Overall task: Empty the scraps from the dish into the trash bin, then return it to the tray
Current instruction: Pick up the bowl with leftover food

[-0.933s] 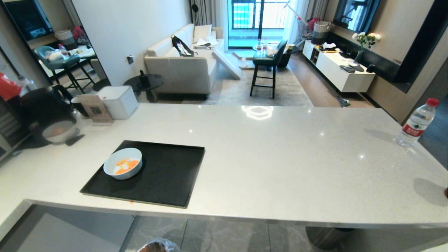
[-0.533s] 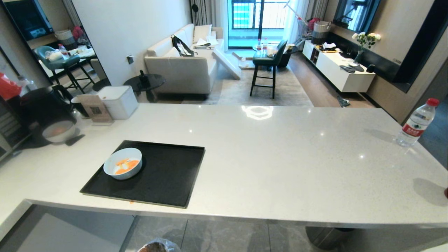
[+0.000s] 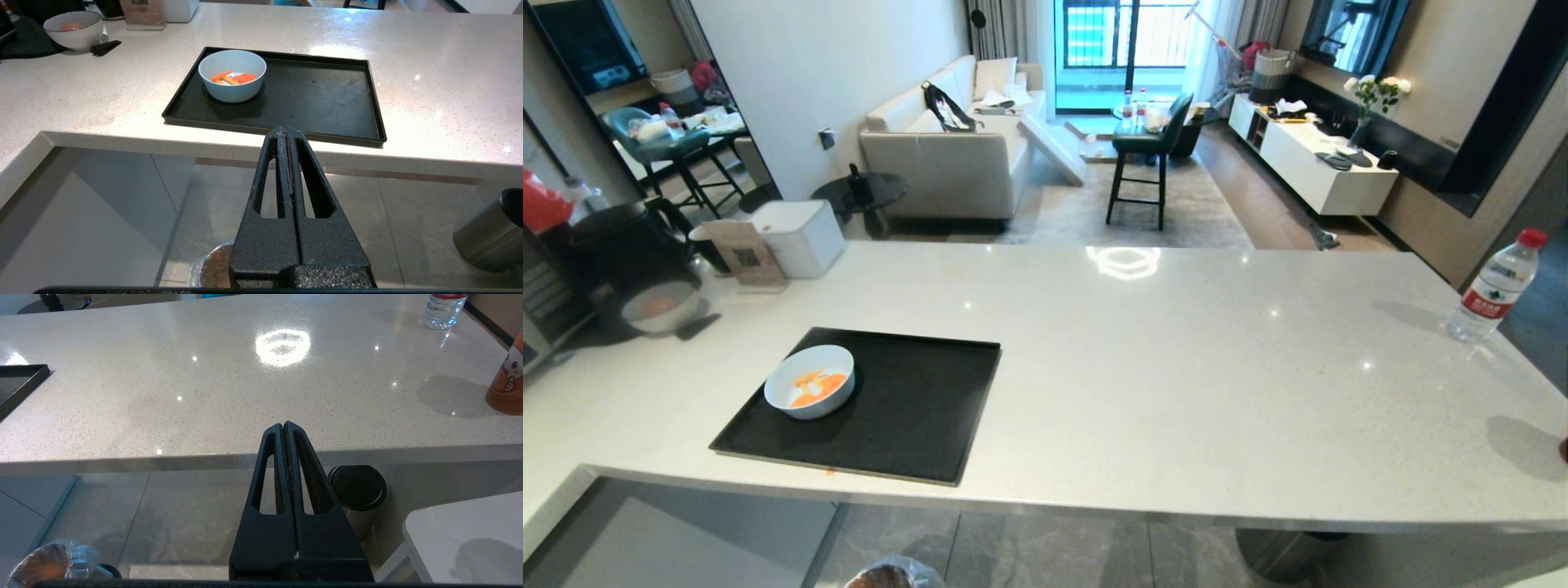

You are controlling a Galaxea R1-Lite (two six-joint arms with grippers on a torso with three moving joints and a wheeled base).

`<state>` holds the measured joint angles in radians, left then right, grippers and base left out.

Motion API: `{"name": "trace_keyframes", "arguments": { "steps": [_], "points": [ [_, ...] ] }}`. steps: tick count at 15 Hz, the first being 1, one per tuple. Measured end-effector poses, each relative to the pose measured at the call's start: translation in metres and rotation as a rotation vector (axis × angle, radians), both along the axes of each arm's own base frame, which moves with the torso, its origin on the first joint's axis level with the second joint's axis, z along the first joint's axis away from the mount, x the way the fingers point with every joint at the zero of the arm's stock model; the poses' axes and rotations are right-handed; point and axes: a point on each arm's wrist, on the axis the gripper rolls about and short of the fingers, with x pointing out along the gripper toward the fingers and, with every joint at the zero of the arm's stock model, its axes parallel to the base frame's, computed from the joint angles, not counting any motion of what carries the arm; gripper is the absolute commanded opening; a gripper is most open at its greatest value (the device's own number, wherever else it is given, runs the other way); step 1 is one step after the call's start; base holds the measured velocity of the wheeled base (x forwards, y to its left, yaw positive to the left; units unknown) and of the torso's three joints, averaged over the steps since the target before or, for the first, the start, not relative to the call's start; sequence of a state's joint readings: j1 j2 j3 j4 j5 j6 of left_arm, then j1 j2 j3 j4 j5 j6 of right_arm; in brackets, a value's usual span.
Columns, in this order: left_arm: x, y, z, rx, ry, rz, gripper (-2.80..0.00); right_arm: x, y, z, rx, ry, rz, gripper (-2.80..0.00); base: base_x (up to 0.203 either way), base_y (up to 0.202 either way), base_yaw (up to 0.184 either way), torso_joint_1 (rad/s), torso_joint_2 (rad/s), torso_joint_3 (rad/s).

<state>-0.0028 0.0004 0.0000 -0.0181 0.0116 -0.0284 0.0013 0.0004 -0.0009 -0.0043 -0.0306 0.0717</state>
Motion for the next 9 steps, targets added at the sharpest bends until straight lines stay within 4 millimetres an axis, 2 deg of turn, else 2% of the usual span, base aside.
{"name": "trace_keyframes", "arguments": {
  "steps": [8,9],
  "points": [
    [-0.0013,-0.0001,-0.0016,0.003,0.046,-0.001,-2.80,0.0000,0.0000,0.0000,0.000,0.000,0.000,-2.80,0.000,0.000,0.000,0.000,0.00,0.000],
    [-0.0030,0.0000,0.0045,0.004,0.034,0.002,-2.80,0.0000,0.0000,0.0000,0.000,0.000,0.000,-2.80,0.000,0.000,0.000,0.000,0.00,0.000]
  ]
}}
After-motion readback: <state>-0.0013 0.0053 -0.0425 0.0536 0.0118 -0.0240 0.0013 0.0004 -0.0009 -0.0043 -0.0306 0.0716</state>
